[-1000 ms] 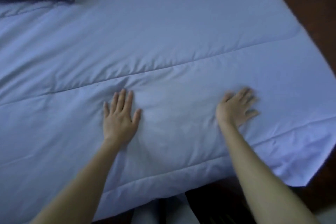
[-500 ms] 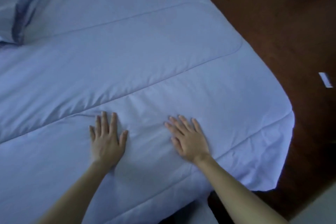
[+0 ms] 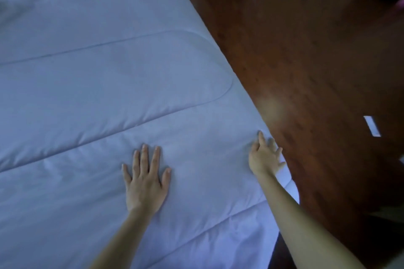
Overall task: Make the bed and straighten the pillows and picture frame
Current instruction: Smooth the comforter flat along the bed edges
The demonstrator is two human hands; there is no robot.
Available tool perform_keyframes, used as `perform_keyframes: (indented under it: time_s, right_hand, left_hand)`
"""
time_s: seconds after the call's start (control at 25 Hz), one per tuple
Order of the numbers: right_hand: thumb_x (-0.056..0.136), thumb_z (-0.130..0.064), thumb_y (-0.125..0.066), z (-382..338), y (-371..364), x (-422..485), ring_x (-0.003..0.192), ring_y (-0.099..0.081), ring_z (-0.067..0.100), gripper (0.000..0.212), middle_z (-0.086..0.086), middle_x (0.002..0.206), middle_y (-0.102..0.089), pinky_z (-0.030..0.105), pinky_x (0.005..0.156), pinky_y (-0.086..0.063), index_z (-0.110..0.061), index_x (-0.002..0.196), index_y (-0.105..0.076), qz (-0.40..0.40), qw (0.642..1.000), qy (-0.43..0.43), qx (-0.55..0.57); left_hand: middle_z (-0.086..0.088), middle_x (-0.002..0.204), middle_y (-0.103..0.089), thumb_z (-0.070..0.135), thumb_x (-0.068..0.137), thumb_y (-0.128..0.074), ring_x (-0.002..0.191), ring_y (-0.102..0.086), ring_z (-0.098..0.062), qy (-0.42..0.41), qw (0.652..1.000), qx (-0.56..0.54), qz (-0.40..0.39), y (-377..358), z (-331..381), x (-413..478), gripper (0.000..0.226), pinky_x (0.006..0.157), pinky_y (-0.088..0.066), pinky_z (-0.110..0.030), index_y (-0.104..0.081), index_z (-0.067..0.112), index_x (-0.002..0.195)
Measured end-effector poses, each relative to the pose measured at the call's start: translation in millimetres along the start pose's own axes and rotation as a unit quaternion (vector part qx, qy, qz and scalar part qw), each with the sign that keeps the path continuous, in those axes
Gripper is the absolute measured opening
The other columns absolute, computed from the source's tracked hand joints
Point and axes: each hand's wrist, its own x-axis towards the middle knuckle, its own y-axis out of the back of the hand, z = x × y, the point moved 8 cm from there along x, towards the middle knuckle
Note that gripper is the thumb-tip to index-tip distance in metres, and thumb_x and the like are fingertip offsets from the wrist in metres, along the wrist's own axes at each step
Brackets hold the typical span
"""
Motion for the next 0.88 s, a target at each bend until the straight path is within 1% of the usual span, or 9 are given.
perform_keyframes:
  time_s: [0.04, 0.12, 0.24, 0.32, 0.4, 0.48, 0.64, 0.76, 0.88]
  right_hand:
    - [0.099, -0.037, -0.028, -22, 6, 14, 0.148, -0.005, 0.027, 0.051, -0.002, 0.161, -0.012, 0.062, 0.112, -0.012, -0.034, 0.15, -0.019, 0.003, 1.0, 0.007, -0.008]
    - [0.099, -0.035, -0.034, -110, 1, 20, 0.148, -0.005, 0.024, 0.053, 0.0, 0.162, -0.011, 0.056, 0.114, -0.012, -0.026, 0.15, -0.022, -0.01, 0.981, 0.191, -0.036]
    - [0.098, -0.039, -0.038, -226, -50, -49, 0.148, -0.008, 0.022, 0.051, -0.002, 0.161, -0.012, 0.057, 0.115, -0.012, -0.032, 0.147, -0.029, -0.136, 0.839, 0.517, -0.104]
    - [0.099, -0.044, -0.033, -242, -77, -68, 0.149, -0.002, 0.019, 0.05, -0.007, 0.162, -0.006, 0.06, 0.113, -0.001, -0.039, 0.148, -0.023, -0.167, 0.767, 0.593, -0.177]
    - [0.099, -0.046, -0.029, -237, -73, -40, 0.149, -0.004, 0.018, 0.051, -0.009, 0.162, -0.005, 0.059, 0.114, -0.002, -0.042, 0.148, -0.019, -0.102, 0.79, 0.577, -0.181]
    - [0.098, -0.049, -0.027, -212, -56, 14, 0.149, -0.006, 0.019, 0.051, -0.009, 0.161, -0.007, 0.055, 0.114, -0.004, -0.043, 0.148, -0.017, -0.05, 0.857, 0.493, -0.14]
    - [0.096, -0.056, -0.026, -112, -24, 105, 0.148, -0.011, 0.02, 0.057, -0.006, 0.162, -0.009, 0.05, 0.115, -0.014, -0.04, 0.149, -0.014, -0.067, 0.959, 0.27, -0.048]
    - [0.096, -0.052, -0.037, -26, -17, 108, 0.145, -0.022, 0.021, 0.064, 0.006, 0.158, -0.024, 0.037, 0.119, -0.014, -0.021, 0.15, -0.022, -0.135, 0.965, 0.162, 0.154]
    - [0.097, -0.04, -0.046, 45, -9, 81, 0.141, -0.032, 0.022, 0.059, 0.013, 0.151, -0.037, 0.022, 0.116, -0.009, -0.006, 0.144, -0.036, -0.116, 0.97, 0.167, 0.136]
  left_hand:
    - [-0.008, 0.158, -0.025, 0.057, 0.085, -0.019, 0.145, -0.022, -0.03, 0.012, 1.0, 0.002, 0.003, -1, 2, 3, 0.072, 0.114, -0.012, -0.06, -0.025, 0.024, 0.15]
    - [-0.008, 0.158, -0.024, 0.058, 0.085, -0.019, 0.145, -0.022, -0.031, 0.016, 1.0, 0.004, 0.0, -1, 6, 5, 0.073, 0.114, -0.013, -0.06, -0.025, 0.024, 0.15]
    - [-0.007, 0.157, -0.026, 0.057, 0.085, -0.023, 0.145, -0.024, -0.03, 0.024, 1.0, -0.001, 0.01, 2, 8, 6, 0.072, 0.114, -0.017, -0.059, -0.028, 0.025, 0.149]
    - [-0.007, 0.157, -0.028, 0.056, 0.086, -0.026, 0.144, -0.026, -0.03, 0.028, 0.999, 0.002, 0.018, 4, 11, 7, 0.07, 0.113, -0.018, -0.058, -0.03, 0.025, 0.148]
    - [-0.006, 0.157, -0.027, 0.055, 0.086, -0.027, 0.144, -0.026, -0.029, 0.029, 0.999, 0.004, 0.025, 4, 10, 8, 0.069, 0.114, -0.018, -0.058, -0.029, 0.027, 0.149]
    - [-0.005, 0.157, -0.026, 0.055, 0.086, -0.029, 0.145, -0.025, -0.028, 0.033, 0.999, 0.008, 0.032, -1, 6, 7, 0.068, 0.115, -0.016, -0.057, -0.027, 0.028, 0.149]
    - [-0.005, 0.158, -0.026, 0.054, 0.086, -0.031, 0.145, -0.024, -0.028, 0.029, 0.998, 0.002, 0.051, -6, 3, 5, 0.069, 0.115, -0.015, -0.057, -0.025, 0.029, 0.149]
    - [-0.005, 0.158, -0.024, 0.054, 0.086, -0.029, 0.145, -0.023, -0.028, 0.048, 0.998, 0.003, 0.049, -4, 4, 5, 0.068, 0.115, -0.013, -0.056, -0.025, 0.029, 0.149]
    - [-0.004, 0.161, -0.014, 0.054, 0.088, -0.02, 0.148, -0.01, -0.027, 0.197, 0.978, -0.057, 0.044, -10, 11, -15, 0.067, 0.118, -0.004, -0.053, -0.017, 0.031, 0.151]
